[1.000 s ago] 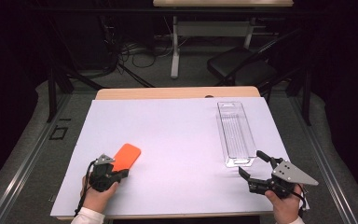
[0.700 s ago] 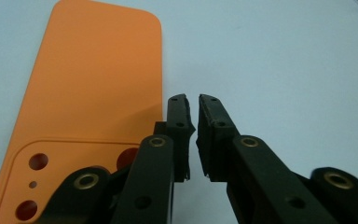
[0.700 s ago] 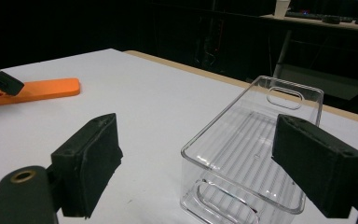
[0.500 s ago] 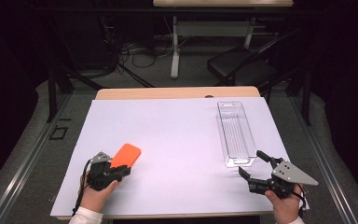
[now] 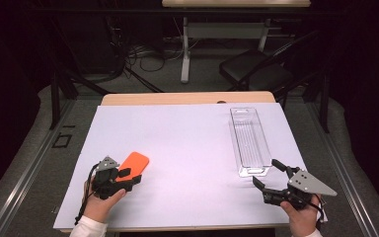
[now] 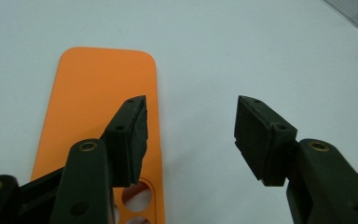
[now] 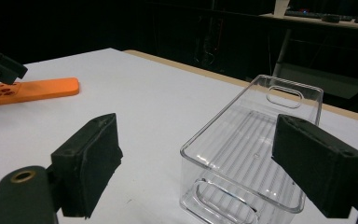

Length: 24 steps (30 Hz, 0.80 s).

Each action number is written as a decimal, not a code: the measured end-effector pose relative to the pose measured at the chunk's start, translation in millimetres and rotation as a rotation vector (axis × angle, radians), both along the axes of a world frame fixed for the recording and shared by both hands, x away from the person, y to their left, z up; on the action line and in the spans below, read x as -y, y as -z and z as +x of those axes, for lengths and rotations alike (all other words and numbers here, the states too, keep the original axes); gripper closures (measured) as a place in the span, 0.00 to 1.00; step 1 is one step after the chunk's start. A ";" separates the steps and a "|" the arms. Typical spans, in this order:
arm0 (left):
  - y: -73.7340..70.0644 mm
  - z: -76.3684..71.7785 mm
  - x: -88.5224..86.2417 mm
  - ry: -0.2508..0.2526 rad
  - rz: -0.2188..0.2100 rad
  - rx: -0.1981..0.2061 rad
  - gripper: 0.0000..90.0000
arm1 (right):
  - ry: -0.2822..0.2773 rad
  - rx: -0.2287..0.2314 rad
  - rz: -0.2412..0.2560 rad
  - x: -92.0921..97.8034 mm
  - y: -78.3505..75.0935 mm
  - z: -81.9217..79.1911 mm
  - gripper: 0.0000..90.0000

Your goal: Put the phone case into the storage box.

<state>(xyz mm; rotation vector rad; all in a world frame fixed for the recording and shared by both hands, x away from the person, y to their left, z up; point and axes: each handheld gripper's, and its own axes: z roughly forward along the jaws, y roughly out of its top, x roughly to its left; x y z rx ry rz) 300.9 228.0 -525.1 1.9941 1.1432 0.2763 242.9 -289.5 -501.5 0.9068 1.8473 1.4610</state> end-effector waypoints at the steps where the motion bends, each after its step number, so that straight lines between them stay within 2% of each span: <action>1: -0.8 0.0 0.2 0.003 0.006 0.005 0.48 | 0.000 -0.003 0.003 -0.4 0.2 -0.1 0.16; 3: -2.5 0.7 0.9 0.019 0.026 0.035 0.46 | -0.001 -0.005 0.002 -0.6 0.3 -0.1 0.16; 10: -11.3 4.0 2.7 0.032 0.045 0.001 0.44 | -0.004 -0.003 0.006 -1.3 0.1 -0.2 0.16; 13: -13.9 4.7 3.8 0.030 0.038 -0.006 0.43 | -0.004 -0.004 0.007 -1.2 0.1 -0.3 0.16; 17: -17.2 7.4 5.7 0.056 0.074 -0.004 0.31 | -0.002 -0.008 0.005 -0.5 0.2 -0.2 0.16; 20: -18.5 9.2 7.9 0.056 0.086 -0.010 0.21 | -0.003 -0.008 0.005 -0.7 0.1 -0.1 0.16; 24: -19.3 11.1 9.7 0.047 0.114 -0.001 0.16 | -0.006 -0.006 0.004 -1.0 0.2 0.1 0.16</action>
